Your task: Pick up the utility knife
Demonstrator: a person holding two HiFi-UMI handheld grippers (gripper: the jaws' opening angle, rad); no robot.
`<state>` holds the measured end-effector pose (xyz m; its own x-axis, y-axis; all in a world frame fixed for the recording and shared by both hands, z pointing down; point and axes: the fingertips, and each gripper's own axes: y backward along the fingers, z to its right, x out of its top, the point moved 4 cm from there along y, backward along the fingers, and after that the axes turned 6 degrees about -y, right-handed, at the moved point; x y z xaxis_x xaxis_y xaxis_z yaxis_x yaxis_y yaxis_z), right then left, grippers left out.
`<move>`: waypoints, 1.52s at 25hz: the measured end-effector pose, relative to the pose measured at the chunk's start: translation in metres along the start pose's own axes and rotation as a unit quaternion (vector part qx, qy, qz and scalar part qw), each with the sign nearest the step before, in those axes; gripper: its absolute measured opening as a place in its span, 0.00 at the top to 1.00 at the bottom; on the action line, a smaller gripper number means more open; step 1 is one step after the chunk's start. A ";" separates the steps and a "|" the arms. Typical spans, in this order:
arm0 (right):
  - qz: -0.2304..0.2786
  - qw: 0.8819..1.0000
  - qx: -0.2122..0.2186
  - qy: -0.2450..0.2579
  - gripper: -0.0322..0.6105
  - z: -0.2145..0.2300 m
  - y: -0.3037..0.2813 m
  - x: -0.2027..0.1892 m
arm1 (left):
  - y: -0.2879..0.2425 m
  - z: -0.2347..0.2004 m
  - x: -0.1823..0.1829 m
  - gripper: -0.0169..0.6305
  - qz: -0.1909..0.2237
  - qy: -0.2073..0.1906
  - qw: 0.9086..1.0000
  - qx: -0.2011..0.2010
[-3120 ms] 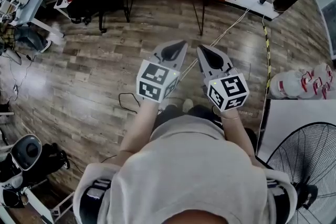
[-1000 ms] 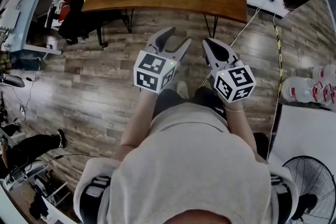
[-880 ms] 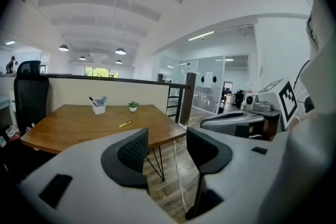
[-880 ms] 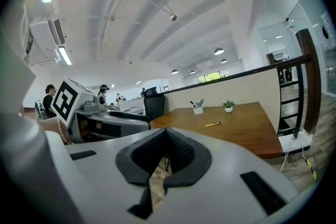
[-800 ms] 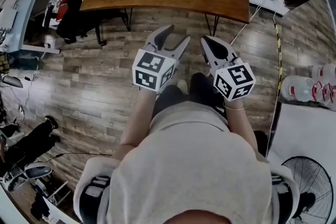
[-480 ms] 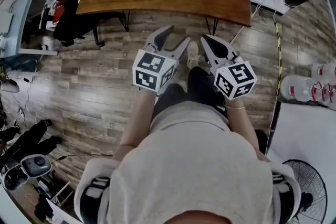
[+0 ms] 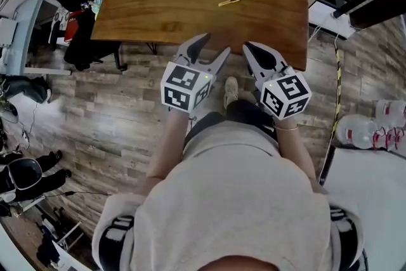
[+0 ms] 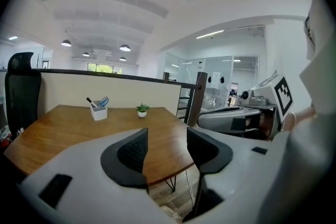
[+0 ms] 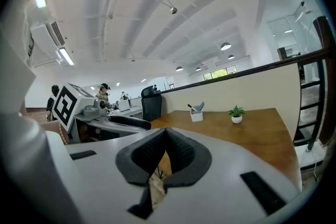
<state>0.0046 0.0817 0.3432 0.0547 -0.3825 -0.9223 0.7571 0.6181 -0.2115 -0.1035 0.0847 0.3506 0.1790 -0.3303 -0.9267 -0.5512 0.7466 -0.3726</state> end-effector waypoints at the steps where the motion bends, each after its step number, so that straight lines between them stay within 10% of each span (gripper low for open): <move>1: 0.000 1.000 0.003 0.001 0.93 0.010 -0.008 0.007 | -0.010 -0.007 0.006 0.61 0.001 0.000 1.000 0.003; 20: 0.000 0.998 0.048 -0.028 0.93 0.112 -0.099 0.061 | -0.115 -0.077 0.050 0.65 -0.041 -0.003 0.999 0.030; 38: 0.032 0.995 -0.077 -0.055 0.93 0.162 -0.093 0.078 | -0.181 -0.099 0.069 0.62 -0.067 -0.059 0.992 -0.084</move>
<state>0.0438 -0.1167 0.3433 0.1772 -0.4075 -0.8958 0.6417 0.7380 -0.2088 -0.0720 -0.1307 0.3593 0.3489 -0.3416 -0.8727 -0.6423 0.5909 -0.4881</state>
